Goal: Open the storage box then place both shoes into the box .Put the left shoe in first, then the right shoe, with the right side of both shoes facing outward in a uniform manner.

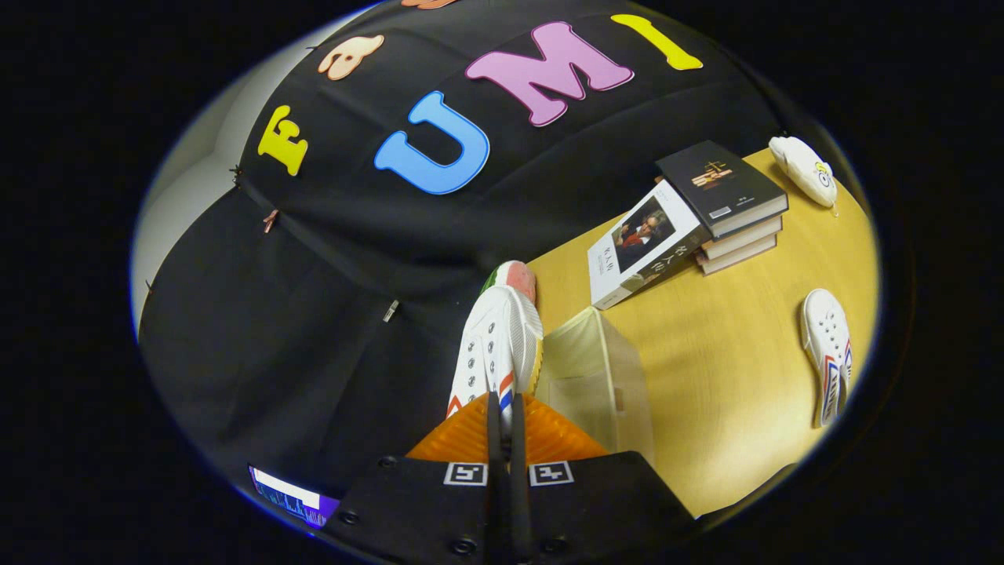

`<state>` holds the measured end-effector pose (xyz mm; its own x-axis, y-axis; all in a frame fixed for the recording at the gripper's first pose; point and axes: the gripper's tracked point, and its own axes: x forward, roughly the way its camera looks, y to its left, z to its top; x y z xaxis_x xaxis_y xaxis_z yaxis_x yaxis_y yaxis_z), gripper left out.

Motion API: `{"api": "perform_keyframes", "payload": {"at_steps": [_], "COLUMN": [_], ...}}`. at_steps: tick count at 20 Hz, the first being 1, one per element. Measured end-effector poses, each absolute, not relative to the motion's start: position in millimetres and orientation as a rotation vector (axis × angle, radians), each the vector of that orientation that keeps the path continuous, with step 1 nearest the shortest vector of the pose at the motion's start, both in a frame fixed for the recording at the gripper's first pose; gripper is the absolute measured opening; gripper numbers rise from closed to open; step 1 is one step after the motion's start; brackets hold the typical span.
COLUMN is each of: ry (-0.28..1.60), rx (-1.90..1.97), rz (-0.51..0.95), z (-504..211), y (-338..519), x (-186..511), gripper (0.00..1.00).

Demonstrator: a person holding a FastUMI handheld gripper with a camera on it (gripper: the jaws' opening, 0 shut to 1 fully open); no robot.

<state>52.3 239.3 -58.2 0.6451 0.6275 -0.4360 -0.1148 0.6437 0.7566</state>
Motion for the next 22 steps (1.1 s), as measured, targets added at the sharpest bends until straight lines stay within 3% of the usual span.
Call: {"api": "perform_keyframes", "payload": {"at_steps": [9, 18, 20, 22], "ry": [0.905, 0.943, 0.948, 0.945], "rx": [0.817, 0.801, 0.823, 0.745], "rz": [0.37, 0.339, 0.363, 0.369], "z": [-137.7, -157.3, -151.4, -152.7], "y": [302.4, 316.1, 321.1, 314.2], "x": [46.7, 49.4, 52.4, 47.5], "gripper": [0.05, 0.05, 0.14, 0.44]}}
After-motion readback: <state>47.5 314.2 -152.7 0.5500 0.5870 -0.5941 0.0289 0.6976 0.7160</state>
